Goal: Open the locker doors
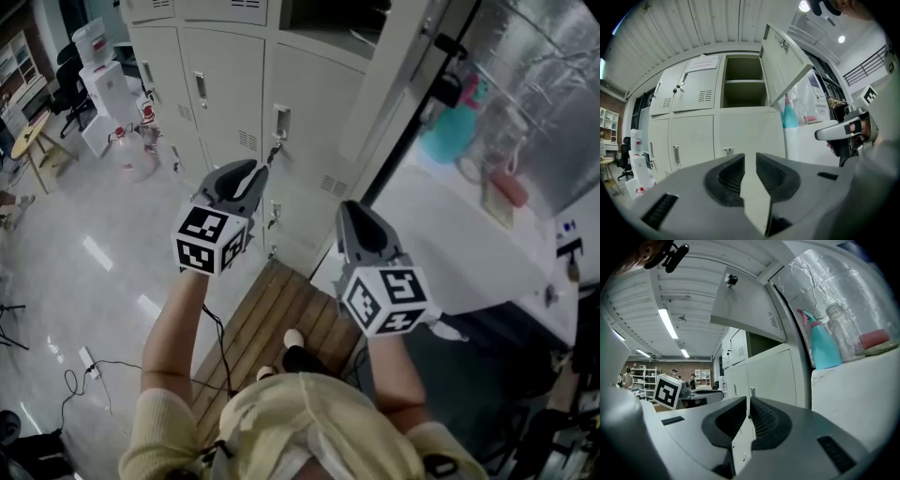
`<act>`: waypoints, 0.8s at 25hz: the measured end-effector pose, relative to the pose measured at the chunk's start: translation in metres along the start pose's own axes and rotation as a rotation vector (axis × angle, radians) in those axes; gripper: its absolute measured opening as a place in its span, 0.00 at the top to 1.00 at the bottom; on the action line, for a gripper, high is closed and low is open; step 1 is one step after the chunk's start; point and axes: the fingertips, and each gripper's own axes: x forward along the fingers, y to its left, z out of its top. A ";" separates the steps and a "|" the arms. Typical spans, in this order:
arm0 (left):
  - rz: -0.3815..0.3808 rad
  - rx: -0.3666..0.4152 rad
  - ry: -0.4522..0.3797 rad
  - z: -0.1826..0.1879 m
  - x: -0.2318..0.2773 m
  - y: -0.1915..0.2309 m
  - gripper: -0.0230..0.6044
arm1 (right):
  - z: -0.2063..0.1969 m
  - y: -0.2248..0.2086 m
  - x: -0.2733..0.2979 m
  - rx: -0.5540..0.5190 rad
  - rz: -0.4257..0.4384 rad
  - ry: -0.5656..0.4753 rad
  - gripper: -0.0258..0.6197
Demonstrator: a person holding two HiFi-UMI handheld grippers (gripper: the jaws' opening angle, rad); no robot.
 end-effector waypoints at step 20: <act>0.034 -0.001 0.078 -0.040 0.114 0.066 0.77 | -0.025 -0.025 0.075 -0.024 0.007 0.058 0.95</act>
